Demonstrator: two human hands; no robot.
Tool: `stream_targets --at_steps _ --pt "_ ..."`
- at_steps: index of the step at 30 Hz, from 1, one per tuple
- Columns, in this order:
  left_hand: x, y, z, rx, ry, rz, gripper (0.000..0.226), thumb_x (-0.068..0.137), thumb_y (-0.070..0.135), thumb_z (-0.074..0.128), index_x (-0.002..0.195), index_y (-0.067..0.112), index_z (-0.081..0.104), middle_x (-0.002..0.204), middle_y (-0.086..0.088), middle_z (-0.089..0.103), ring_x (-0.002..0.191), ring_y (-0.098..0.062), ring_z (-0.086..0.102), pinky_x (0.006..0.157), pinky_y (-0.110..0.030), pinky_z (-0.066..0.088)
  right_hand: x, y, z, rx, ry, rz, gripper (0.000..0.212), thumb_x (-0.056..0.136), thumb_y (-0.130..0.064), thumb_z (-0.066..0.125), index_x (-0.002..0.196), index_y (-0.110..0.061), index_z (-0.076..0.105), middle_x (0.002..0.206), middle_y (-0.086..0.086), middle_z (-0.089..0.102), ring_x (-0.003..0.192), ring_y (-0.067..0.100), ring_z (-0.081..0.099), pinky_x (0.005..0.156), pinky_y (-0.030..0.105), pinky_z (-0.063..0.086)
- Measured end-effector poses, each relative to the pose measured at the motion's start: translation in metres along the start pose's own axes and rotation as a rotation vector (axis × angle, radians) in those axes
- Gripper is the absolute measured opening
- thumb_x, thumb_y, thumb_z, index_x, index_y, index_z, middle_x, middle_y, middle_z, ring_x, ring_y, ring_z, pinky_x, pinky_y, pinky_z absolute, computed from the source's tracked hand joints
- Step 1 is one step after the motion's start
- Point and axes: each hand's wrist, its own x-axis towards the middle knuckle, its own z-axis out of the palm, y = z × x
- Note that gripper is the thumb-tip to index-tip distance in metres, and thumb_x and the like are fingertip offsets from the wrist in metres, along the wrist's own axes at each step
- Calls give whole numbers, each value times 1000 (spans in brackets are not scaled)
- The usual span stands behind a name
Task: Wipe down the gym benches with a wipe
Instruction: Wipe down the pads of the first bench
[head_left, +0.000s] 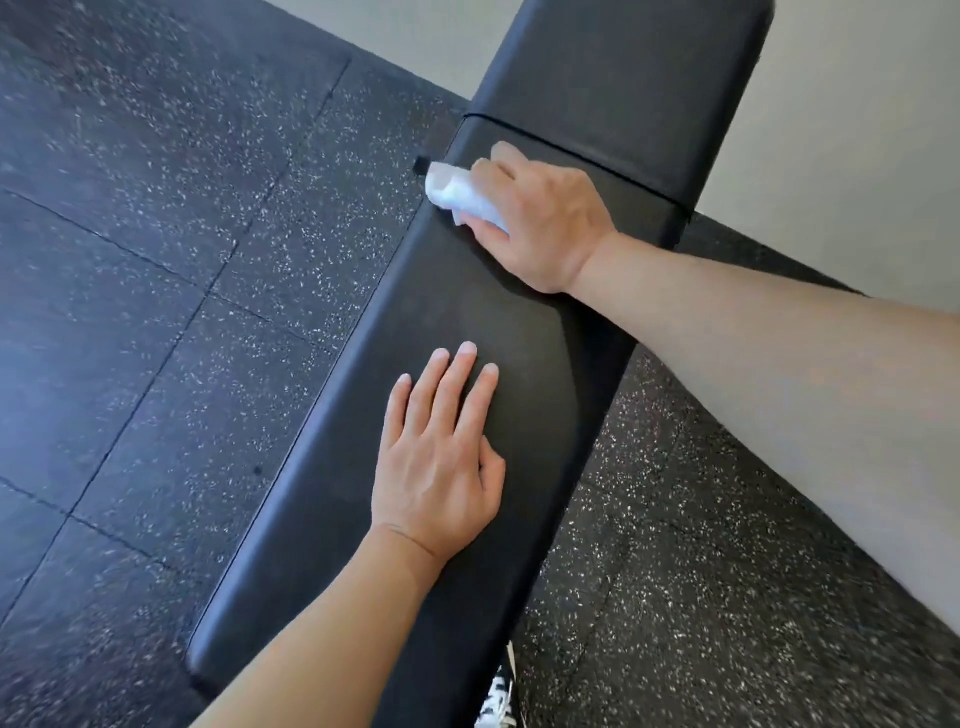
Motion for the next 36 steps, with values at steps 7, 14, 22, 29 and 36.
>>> stream_targets --at_steps 7,14,22,29,36 --pt "1 -1 0 37 -67 -2 70 86 23 50 156 18 46 169 -7 33 158 -31 27 127 -55 23 16 2 -12 7 -97 -54 37 99 -36 55 117 -6 65 109 16 61 80 40 64 59 46 43" --pt "4 2 -6 22 -126 -7 69 86 23 51 155 17 47 168 -7 34 157 -33 29 127 -55 22 15 1 -10 11 -65 -11 31 96 -33 60 111 -6 65 103 14 61 73 38 61 54 42 43" --pt "6 6 -12 59 -187 -37 71 84 23 53 155 18 48 169 -7 34 157 -31 30 126 -56 26 -19 -40 -4 53 6 -38 24 86 -30 74 100 -10 69 89 8 61 67 29 59 51 39 44" --pt "21 38 -16 90 -263 -239 68 76 22 48 143 12 52 159 -11 46 150 -39 37 123 -63 26 -59 41 -20 73 -26 -415 14 90 -26 69 95 -13 71 83 4 57 66 25 54 52 38 46" --pt "66 91 -2 98 -172 -608 56 65 15 42 119 6 56 131 -18 52 133 -49 44 114 -72 31 7 113 -26 -56 -102 -317 24 87 -25 80 89 -9 62 76 7 55 53 28 59 39 30 34"
